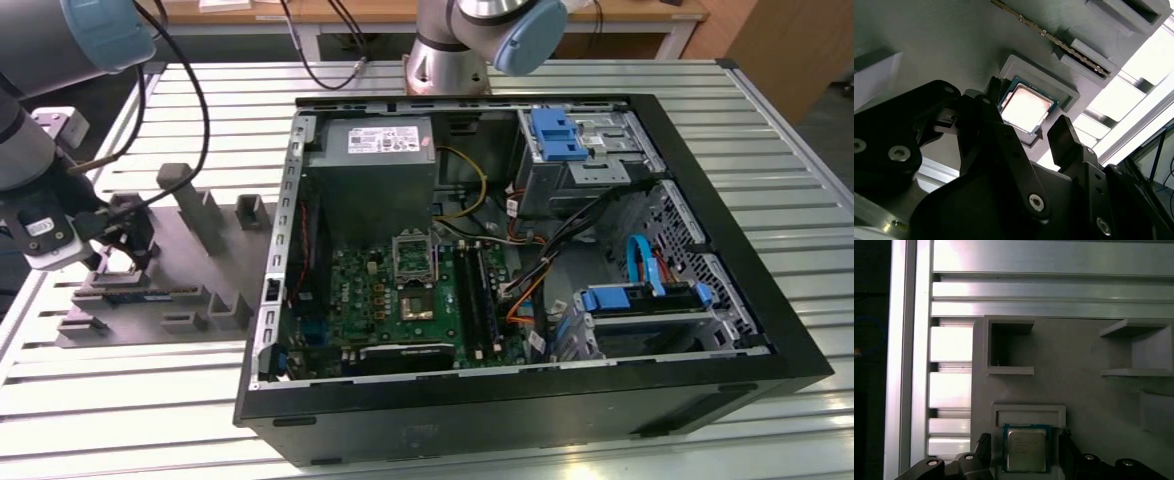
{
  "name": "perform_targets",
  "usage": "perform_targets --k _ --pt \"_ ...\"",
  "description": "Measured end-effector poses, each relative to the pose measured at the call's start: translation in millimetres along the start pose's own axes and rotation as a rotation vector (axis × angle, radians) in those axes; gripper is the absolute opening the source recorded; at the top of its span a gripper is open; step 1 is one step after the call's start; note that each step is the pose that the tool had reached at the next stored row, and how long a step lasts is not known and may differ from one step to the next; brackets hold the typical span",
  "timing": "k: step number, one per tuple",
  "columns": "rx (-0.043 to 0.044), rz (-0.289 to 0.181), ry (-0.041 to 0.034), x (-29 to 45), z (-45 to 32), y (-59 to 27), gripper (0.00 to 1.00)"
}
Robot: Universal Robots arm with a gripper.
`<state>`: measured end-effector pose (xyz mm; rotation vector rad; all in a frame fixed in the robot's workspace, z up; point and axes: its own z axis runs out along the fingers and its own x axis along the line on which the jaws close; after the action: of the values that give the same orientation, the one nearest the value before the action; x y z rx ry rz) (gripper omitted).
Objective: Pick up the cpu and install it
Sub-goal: 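Pick up the cpu and move it towards the insertion slot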
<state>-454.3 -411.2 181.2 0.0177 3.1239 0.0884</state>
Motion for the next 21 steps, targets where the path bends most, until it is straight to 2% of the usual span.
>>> perform_targets --k 16,18,19,21 --pt "-0.0036 0.000 0.0004 0.3 1.7 -0.1 0.65" --pt "-0.0037 0.000 0.0003 -0.4 1.8 -0.1 0.63" --pt "-0.0036 0.000 0.0004 -0.5 1.7 -0.1 0.56" --pt "-0.0035 0.000 0.0007 -0.5 1.5 -0.1 0.56"
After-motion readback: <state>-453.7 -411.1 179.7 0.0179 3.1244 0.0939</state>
